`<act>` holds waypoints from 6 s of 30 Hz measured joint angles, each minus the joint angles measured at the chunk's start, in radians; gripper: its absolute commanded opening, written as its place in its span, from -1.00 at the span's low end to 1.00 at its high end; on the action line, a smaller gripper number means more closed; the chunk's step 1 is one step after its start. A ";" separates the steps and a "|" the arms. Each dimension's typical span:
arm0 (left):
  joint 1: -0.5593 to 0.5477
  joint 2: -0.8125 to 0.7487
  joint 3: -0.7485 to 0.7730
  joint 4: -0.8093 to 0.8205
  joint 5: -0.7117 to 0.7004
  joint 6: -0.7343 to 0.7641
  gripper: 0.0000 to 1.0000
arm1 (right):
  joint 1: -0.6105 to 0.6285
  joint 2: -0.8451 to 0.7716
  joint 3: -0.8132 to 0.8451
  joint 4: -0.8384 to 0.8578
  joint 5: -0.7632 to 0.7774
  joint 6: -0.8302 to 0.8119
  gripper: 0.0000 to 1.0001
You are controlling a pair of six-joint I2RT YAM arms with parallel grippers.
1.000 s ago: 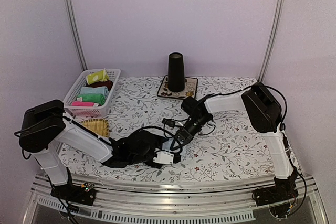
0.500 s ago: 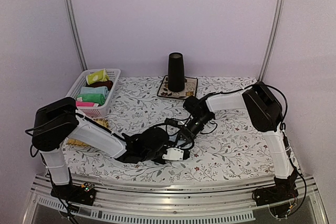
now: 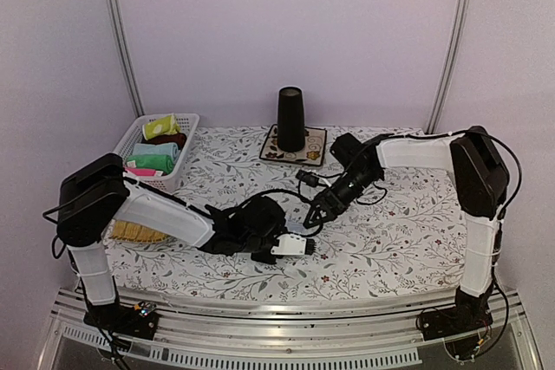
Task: Roll the towels
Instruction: Pick up the towel from the center of the board, then place the towel in the bin, then adjust the towel in the bin.
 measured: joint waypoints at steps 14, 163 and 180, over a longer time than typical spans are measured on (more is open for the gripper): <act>0.317 -0.113 0.229 -0.418 0.063 0.044 -1.00 | -0.141 -0.542 -0.175 0.073 0.282 0.119 0.98; 1.176 0.152 0.672 -0.592 0.155 0.377 0.93 | -0.045 -0.400 -0.184 0.051 0.307 0.259 0.98; 1.131 0.056 0.568 -0.356 0.001 0.311 0.93 | -0.034 -0.387 -0.178 0.058 0.303 0.259 0.98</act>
